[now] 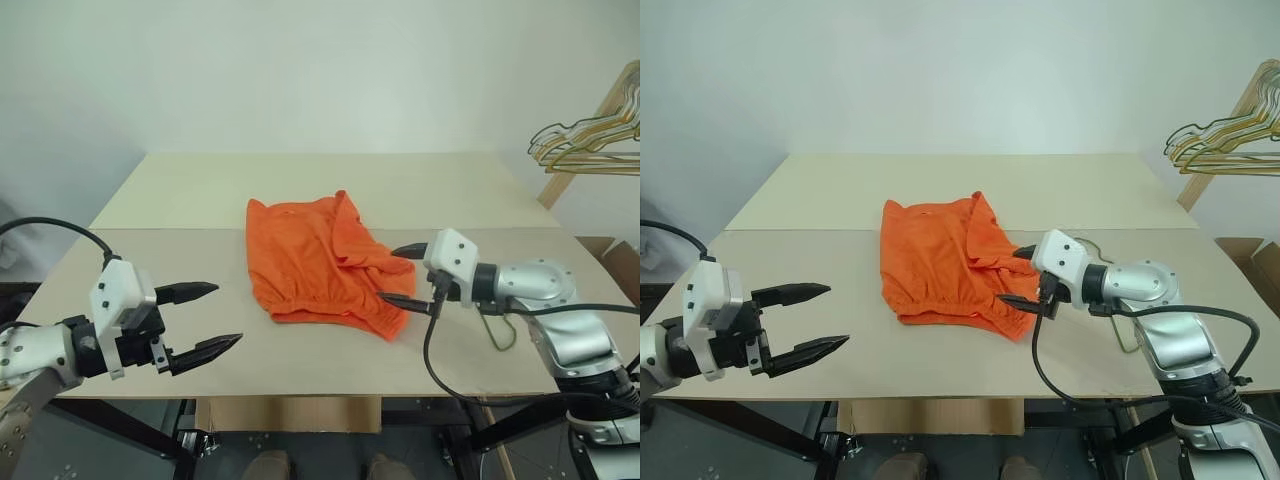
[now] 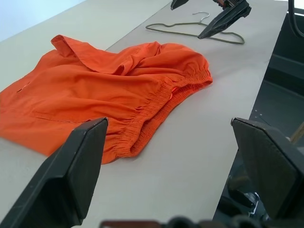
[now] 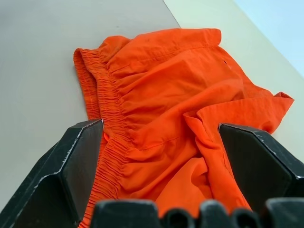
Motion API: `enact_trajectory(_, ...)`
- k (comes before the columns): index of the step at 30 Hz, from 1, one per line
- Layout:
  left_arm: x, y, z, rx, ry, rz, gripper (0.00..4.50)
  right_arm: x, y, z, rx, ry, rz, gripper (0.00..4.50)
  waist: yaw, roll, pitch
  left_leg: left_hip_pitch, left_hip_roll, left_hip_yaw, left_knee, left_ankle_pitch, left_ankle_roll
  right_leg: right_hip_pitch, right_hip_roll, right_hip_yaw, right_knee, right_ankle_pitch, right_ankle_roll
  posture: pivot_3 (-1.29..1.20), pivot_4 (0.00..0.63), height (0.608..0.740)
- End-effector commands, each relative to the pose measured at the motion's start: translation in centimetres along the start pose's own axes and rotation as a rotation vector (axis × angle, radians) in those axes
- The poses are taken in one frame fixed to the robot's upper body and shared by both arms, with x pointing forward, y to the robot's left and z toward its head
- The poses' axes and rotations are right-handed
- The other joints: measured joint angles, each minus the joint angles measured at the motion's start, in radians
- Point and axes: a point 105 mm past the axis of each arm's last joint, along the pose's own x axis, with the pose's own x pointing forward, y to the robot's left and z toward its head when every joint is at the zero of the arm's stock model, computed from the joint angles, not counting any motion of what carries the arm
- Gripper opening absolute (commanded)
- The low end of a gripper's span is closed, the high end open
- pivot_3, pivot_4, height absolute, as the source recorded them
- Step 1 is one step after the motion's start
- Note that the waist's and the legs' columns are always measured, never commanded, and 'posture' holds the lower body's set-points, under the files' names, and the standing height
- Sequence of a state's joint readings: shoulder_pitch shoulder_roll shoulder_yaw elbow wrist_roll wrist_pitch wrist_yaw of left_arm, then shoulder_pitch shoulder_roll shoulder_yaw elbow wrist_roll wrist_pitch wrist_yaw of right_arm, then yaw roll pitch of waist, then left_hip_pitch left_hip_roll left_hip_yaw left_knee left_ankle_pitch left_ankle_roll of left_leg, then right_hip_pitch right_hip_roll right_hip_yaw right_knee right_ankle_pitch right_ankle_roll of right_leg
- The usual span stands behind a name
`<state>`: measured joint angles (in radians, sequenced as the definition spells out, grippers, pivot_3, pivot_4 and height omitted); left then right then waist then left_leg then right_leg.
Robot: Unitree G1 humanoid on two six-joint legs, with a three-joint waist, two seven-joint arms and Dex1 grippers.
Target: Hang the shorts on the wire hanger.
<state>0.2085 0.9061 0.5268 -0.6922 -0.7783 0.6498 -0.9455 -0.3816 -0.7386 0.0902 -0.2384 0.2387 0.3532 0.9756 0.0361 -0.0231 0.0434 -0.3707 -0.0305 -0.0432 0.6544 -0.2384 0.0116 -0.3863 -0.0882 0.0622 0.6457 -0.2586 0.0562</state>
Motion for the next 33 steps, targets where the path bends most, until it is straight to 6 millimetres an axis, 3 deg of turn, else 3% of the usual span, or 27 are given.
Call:
enact_trajectory(1,0.0,0.1,0.8,0.027,-0.023,0.003,4.5,-0.7,-0.7,1.6,-0.056,-0.04,-0.04,4.48,0.0,0.0,0.0,0.0,0.0,0.0,0.0,0.0,0.0,0.0,0.0,0.0,0.0,0.0,0.0,0.08,0.0,0.74)
enact_trajectory(9,-0.1,0.3,1.3,0.037,-0.035,-0.017,4.5,-0.2,0.0,2.0,-0.074,-0.046,-0.021,4.48,0.001,0.0,0.0,0.0,0.0,0.0,0.0,0.0,0.0,0.0,0.0,0.0,0.0,0.0,0.0,0.08,0.0,0.74)
enact_trajectory(13,-0.2,0.5,1.7,0.049,-0.047,-0.043,4.5,1.0,0.5,2.1,-0.117,-0.018,0.003,4.48,-0.001,0.0,0.0,0.0,0.0,0.0,0.0,0.0,0.0,0.0,0.0,0.0,0.0,0.0,0.0,0.06,0.0,0.74)
enact_trajectory(20,-0.8,0.8,1.2,0.047,-0.022,-0.071,4.5,5.8,3.1,2.1,-0.219,0.073,0.11,4.48,-0.031,0.0,0.0,0.0,0.001,0.001,0.0,0.0,0.0,-0.001,0.002,0.0,0.0,0.0,-0.001,0.01,0.0,0.74)
enact_trajectory(26,-2.0,1.4,0.9,0.053,0.018,-0.064,4.5,11.2,5.5,2.9,-0.308,0.084,0.194,4.48,-0.058,0.0,0.0,0.0,0.003,0.001,0.0,0.0,-0.001,-0.001,0.004,0.0,0.0,0.001,-0.002,-0.01,0.0,0.74)
enact_trajectory(33,-2.6,1.5,1.3,0.058,0.034,-0.056,4.5,17.8,7.6,3.8,-0.288,0.15,0.247,4.48,-0.084,0.0,0.0,0.001,0.008,-0.001,0.0,-0.002,-0.006,-0.003,0.012,0.0,0.0,0.003,-0.005,0.02,0.0,0.74)
